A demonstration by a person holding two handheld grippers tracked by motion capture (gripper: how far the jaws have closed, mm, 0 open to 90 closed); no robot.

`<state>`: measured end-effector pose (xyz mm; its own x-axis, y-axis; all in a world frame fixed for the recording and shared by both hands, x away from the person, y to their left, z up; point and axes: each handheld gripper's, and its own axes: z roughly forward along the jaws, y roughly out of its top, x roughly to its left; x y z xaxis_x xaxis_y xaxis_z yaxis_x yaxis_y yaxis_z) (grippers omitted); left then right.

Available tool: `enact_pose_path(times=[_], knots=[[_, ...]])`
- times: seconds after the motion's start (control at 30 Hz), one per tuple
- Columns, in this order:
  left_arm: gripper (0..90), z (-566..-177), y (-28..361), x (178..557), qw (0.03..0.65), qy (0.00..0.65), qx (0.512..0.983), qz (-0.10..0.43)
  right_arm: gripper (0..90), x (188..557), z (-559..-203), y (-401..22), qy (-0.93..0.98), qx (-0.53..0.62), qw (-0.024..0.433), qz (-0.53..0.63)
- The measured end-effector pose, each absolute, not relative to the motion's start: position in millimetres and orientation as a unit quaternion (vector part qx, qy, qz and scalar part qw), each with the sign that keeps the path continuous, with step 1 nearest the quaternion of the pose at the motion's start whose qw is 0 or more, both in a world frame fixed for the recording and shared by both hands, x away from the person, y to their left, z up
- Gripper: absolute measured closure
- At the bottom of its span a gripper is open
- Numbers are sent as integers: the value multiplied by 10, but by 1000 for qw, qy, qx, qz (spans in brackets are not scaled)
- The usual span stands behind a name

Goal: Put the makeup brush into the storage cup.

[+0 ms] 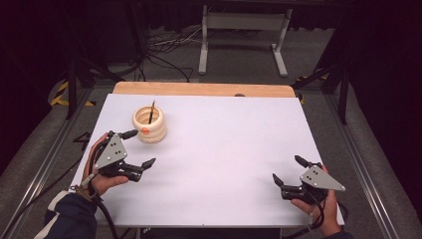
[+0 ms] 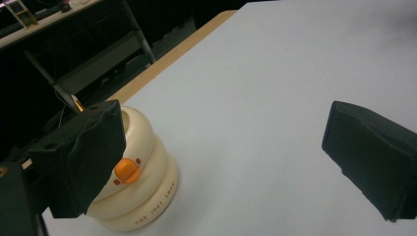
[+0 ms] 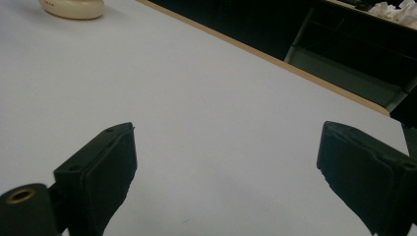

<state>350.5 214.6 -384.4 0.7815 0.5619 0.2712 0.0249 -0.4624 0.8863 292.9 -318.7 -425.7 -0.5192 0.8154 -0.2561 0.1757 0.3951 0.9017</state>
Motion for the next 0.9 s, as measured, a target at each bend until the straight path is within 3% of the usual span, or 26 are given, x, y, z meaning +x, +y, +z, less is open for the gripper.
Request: enact_pose_path(times=[0.9], knots=[[37,-4162,2008,3337,454,167,842,240,87,2924,-4257,-3186,753,329,363,440]])
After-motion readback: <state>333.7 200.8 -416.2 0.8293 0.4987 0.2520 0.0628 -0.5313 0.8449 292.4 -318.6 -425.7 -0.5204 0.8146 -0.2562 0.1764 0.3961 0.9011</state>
